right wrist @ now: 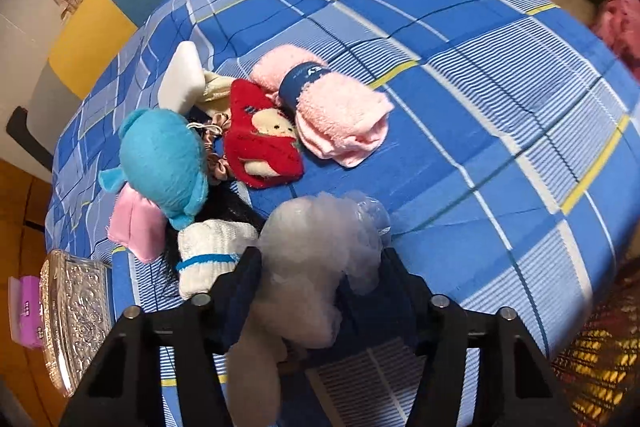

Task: Organize soft objects
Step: 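Reach the right gripper into the toy pile and grasp the clear plastic-wrapped bundle, then grasp the white knit sock doll with the left gripper while the right gripper holds the bundle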

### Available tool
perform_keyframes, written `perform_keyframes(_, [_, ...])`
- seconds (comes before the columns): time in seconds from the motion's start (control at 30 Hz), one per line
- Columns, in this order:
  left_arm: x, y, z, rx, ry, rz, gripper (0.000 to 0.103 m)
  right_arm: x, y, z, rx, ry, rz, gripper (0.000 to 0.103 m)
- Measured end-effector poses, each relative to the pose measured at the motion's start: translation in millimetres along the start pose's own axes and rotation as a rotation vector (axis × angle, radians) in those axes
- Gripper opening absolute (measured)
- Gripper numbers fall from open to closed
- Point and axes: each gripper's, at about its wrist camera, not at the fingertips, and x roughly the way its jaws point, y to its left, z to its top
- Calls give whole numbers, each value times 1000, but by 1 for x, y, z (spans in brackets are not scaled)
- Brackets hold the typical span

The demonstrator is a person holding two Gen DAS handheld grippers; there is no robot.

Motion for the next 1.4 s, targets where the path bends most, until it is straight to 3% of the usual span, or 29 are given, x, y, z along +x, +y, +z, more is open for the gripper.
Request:
perform_keyframes(0.07, [5, -7, 4, 19, 7, -2, 70, 3, -2, 0, -4, 7, 9, 43])
perform_keyframes(0.17, [16, -22, 13, 51, 16, -6, 70, 2, -3, 0, 2, -3, 34, 39])
perform_keyframes(0.3, [37, -38, 28, 80, 18, -11, 70, -17, -8, 2, 19, -105, 31, 38])
perform_keyframes(0.53, [99, -67, 72, 105, 25, 10, 74, -44, -2, 3, -36, -255, -102, 38])
perform_keyframes(0.67, [150, -75, 100, 82, 68, 8, 74, -45, -9, 6, -5, -263, -113, 39])
perform_keyframes(0.73, [179, -70, 113, 29, 108, -38, 74, -45, -13, 7, 14, -259, -108, 39])
perform_keyframes(0.9, [228, -54, 135, -115, 152, -70, 74, -43, -13, 10, 19, -270, -113, 39])
perform_keyframes(1.1, [256, -67, 141, -83, 165, -61, 74, -44, -16, 13, 37, -280, -109, 39])
perform_keyframes(1.2, [263, -73, 137, -49, 175, -31, 68, -44, -16, 13, 33, -281, -110, 39])
perform_keyframes(1.27, [267, -67, 129, -77, 201, -51, 41, -44, -15, 12, 31, -283, -114, 39])
perform_keyframes(1.3, [268, -65, 127, -85, 203, -61, 33, -44, -15, 12, 29, -284, -116, 39])
perform_keyframes(1.4, [257, -59, 116, -77, 194, -80, 25, -43, -14, 13, 24, -283, -120, 39])
